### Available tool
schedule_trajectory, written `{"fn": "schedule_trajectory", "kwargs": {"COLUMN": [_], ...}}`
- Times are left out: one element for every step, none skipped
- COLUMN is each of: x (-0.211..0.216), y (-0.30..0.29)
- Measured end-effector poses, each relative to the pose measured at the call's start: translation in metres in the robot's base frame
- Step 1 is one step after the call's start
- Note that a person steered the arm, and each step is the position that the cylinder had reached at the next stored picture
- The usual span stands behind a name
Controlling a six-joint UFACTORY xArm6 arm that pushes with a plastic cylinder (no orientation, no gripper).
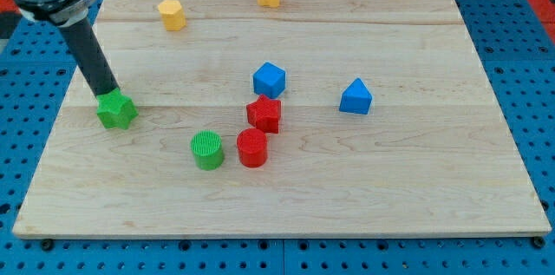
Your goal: Place the green star diagonal to the green circle
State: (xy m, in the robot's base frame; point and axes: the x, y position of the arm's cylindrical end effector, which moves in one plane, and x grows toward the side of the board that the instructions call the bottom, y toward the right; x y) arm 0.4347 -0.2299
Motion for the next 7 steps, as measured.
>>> {"fn": "schedule_trajectory", "kwargs": {"x": [0.027, 0.043, 0.071, 0.123, 0.137, 0.117, 0.099], "y": [0.009, -0.013, -0.041, 0.019, 0.057, 0.056, 0.058]}}
